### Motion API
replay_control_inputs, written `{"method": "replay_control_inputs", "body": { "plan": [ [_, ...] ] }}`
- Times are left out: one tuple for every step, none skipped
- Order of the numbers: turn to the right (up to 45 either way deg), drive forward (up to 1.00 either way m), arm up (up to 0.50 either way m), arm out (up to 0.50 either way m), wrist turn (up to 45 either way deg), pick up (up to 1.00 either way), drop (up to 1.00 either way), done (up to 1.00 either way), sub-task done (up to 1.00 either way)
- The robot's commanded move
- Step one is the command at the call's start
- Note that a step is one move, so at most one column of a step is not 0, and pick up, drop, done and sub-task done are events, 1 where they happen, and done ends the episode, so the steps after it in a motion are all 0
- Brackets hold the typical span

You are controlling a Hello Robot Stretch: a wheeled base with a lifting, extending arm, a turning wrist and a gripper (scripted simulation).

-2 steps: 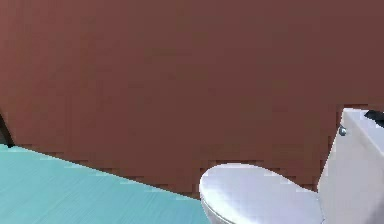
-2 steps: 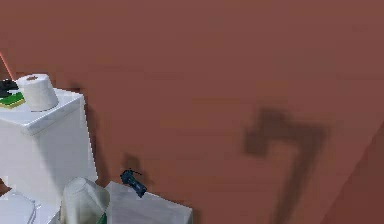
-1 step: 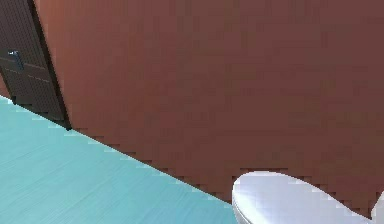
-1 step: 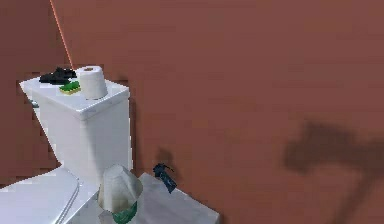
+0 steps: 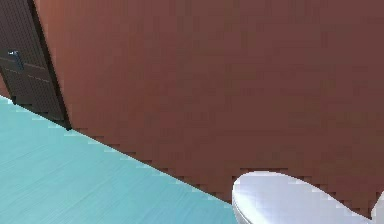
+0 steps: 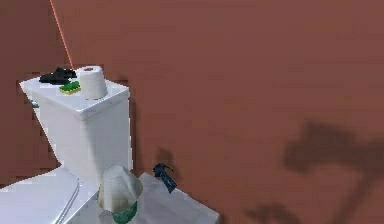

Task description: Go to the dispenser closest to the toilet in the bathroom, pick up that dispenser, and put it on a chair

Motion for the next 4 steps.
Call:
{"method": "replay_control_inputs", "body": {
  "plan": [
    [0.0,0.0,0.1,0.0,0.0,0.0,0.0,0.0,0.0],
    [0.0,0.0,0.0,0.4,0.0,0.0,0.0,0.0,0.0],
    [0.0,0.0,0.0,0.0,45.0,0.0,0.0,0.0,0.0],
    [0.0,0.0,0.0,0.0,45.0,0.0,0.0,0.0,0.0]
  ]
}}
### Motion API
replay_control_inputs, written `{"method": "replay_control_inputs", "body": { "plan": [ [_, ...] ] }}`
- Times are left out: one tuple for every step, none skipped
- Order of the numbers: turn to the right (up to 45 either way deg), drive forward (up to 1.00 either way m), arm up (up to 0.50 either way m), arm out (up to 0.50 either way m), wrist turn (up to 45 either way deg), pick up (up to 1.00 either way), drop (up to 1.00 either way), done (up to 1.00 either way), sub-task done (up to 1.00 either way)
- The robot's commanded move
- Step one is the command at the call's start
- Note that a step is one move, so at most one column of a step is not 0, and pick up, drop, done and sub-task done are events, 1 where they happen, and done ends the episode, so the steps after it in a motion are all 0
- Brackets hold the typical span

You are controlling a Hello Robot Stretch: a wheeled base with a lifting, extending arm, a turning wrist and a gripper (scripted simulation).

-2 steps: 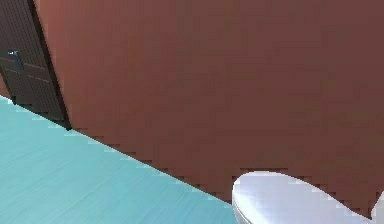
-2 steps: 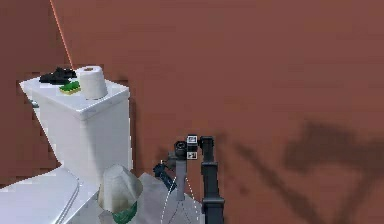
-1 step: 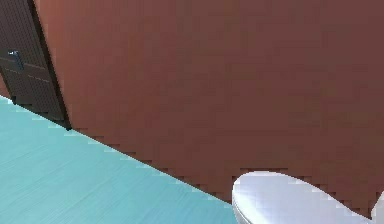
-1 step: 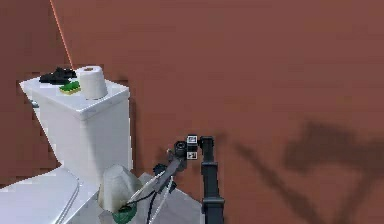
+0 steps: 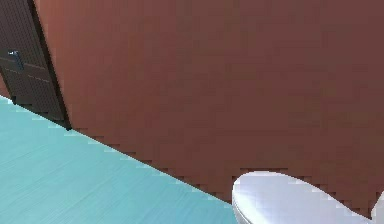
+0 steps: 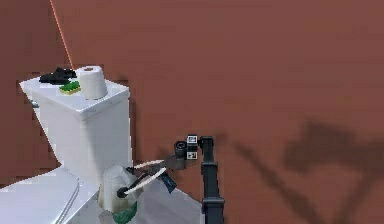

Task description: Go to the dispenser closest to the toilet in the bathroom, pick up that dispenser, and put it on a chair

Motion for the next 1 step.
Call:
{"method": "replay_control_inputs", "body": {
  "plan": [
    [0.0,0.0,0.0,0.0,45.0,0.0,0.0,0.0,0.0]
  ]
}}
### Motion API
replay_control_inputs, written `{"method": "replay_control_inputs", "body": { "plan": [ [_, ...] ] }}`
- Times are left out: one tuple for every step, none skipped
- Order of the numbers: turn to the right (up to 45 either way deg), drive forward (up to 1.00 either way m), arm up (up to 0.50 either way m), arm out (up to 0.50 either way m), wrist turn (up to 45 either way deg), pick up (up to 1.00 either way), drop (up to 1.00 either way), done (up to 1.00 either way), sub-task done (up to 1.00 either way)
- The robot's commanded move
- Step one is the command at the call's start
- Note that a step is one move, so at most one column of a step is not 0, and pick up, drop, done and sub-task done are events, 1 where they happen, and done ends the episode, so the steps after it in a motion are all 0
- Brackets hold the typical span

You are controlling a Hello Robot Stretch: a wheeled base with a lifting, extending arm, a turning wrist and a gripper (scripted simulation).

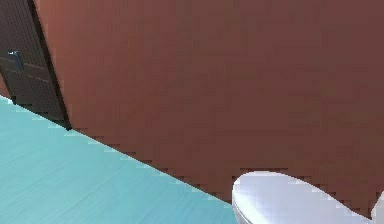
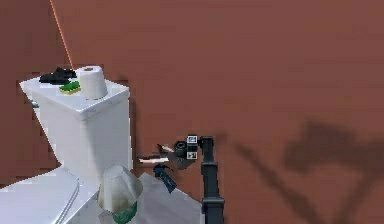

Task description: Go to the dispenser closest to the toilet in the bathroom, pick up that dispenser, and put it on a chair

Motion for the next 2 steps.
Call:
{"method": "replay_control_inputs", "body": {
  "plan": [
    [0.0,0.0,0.0,0.0,18.0,0.0,0.0,0.0,0.0],
    [0.0,0.0,-0.3,0.0,0.0,0.0,0.0,0.0,0.0]
  ]
}}
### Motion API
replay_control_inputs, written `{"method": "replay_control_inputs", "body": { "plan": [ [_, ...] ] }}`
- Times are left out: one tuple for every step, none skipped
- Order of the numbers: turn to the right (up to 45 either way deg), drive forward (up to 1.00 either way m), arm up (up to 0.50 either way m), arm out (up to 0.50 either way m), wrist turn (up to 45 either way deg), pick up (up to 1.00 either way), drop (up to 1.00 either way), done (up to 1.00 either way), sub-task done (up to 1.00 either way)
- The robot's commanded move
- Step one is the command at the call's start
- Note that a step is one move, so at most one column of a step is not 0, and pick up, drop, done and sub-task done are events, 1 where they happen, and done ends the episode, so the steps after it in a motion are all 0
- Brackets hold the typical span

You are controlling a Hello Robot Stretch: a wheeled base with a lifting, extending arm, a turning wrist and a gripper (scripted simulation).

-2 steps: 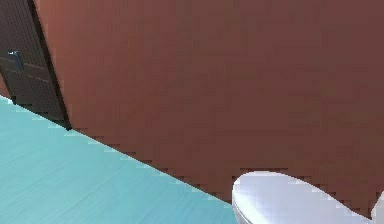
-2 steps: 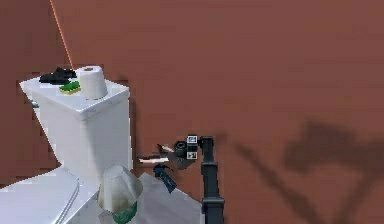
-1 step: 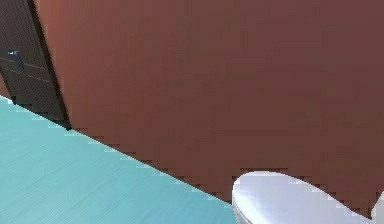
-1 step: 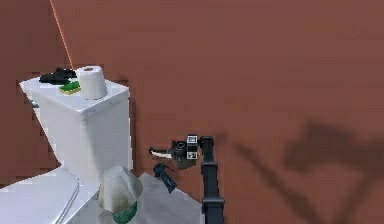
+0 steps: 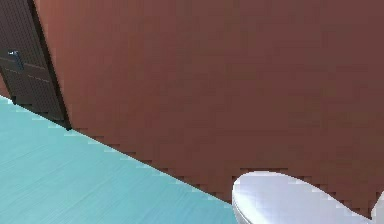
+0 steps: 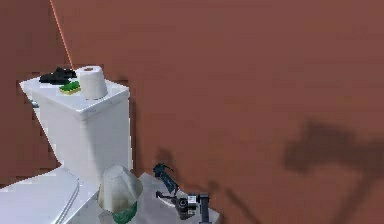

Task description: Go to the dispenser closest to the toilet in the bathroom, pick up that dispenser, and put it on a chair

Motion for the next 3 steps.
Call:
{"method": "replay_control_inputs", "body": {
  "plan": [
    [0.0,0.0,0.0,0.0,0.0,1.0,0.0,0.0,0.0],
    [0.0,0.0,0.1,0.0,0.0,0.0,0.0,0.0,0.0],
    [0.0,0.0,0.48,0.0,0.0,0.0,0.0,0.0,0.0]
  ]
}}
